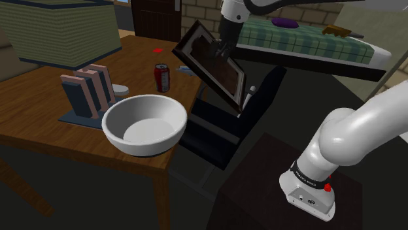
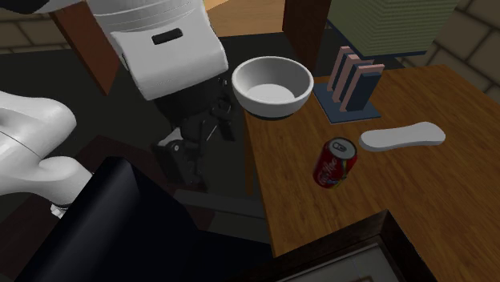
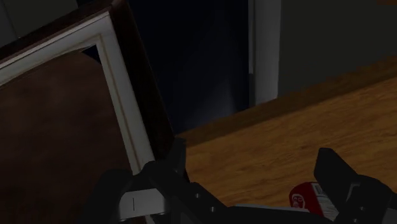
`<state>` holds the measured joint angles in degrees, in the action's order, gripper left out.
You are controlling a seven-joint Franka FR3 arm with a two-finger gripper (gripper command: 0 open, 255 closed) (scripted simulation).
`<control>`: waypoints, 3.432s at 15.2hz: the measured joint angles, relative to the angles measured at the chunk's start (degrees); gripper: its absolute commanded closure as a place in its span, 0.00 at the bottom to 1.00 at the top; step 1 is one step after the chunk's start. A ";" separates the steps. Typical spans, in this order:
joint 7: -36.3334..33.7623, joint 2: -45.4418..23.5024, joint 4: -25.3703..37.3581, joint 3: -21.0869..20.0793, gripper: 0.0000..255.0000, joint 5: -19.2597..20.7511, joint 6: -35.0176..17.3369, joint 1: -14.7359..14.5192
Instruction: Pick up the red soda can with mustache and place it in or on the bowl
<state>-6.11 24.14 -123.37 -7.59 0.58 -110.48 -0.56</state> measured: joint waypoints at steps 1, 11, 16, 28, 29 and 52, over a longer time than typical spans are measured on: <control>-0.67 -1.62 0.76 -0.34 0.00 -0.32 -1.07 -0.10; -7.80 -21.05 16.70 -3.87 0.00 -1.61 -7.07 -1.51; -10.59 -29.49 25.13 -4.83 0.00 -1.15 -8.22 -2.49; -11.11 -32.60 23.91 -4.90 0.00 -0.51 -12.63 -2.79; -11.11 -32.60 23.90 -4.90 0.00 -0.51 -12.64 -2.78; -11.35 -32.44 31.95 -5.00 1.00 -0.47 -4.42 -2.91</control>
<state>-17.46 -8.30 -91.42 -12.59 0.12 -114.89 -3.47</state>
